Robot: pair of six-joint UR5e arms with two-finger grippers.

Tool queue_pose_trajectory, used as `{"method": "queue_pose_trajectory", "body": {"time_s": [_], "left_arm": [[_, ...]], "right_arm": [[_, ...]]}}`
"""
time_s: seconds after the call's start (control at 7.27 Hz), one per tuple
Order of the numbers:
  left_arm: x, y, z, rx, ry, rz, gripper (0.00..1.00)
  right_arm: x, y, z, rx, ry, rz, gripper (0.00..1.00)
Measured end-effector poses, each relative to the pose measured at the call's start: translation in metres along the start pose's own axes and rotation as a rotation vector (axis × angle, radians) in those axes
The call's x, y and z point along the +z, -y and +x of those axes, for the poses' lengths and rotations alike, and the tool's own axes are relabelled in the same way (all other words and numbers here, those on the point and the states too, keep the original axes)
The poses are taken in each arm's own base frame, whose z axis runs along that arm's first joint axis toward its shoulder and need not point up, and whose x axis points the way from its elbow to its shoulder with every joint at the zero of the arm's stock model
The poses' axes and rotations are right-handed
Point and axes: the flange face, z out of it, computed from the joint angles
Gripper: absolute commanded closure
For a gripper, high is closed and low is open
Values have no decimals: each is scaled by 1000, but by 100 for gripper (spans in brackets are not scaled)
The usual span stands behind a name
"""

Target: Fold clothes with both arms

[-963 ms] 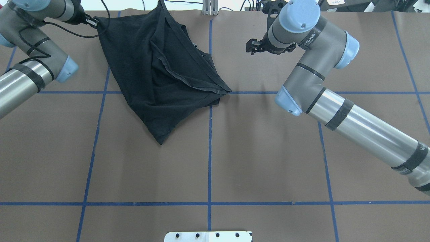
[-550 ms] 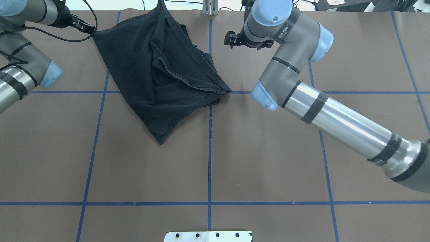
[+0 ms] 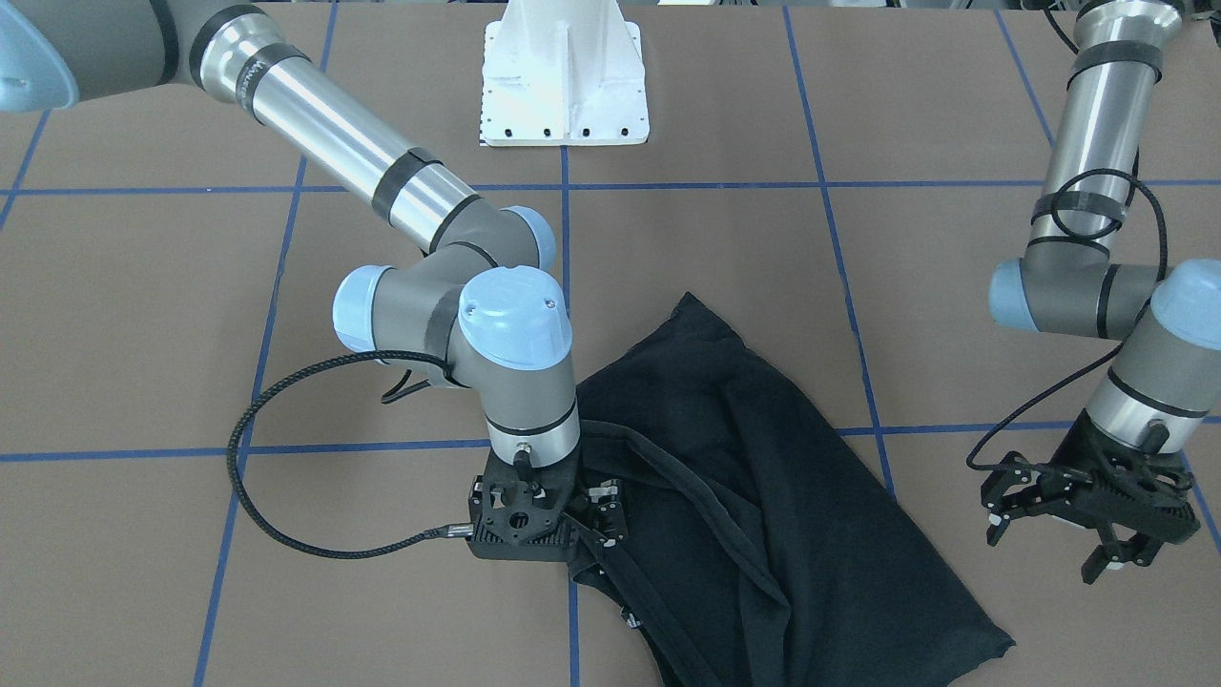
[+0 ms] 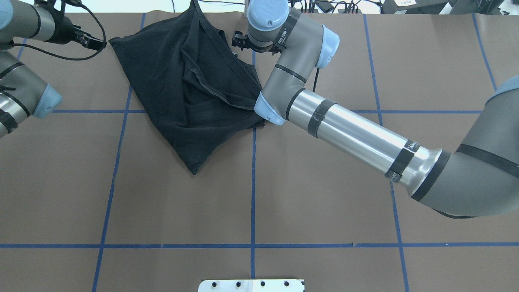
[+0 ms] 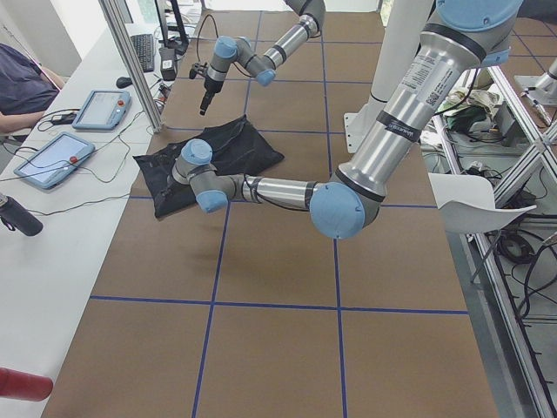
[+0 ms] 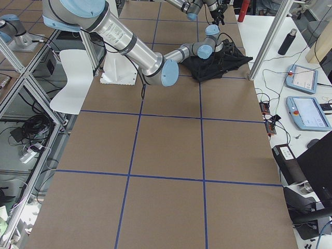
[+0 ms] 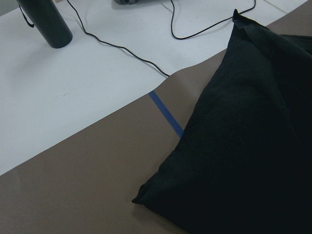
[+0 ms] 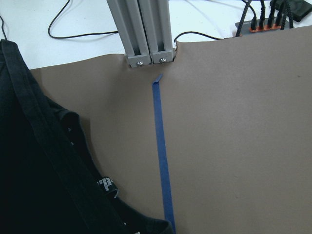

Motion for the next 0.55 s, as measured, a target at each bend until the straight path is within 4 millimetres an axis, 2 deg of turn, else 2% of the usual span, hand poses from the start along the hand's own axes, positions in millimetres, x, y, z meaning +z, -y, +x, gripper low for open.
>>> {"method": "queue_pose_trajectory", "body": {"time_s": [0.28,0.55], "left_arm": [[-1,-1,0,-21,-1,1,0],[-1,-4,-1,-25,-1,0,0]], "right_arm": [[26,-18,-1,-10,1,-4,14],[40,-36,-1,-22,-16,-5,17]]}}
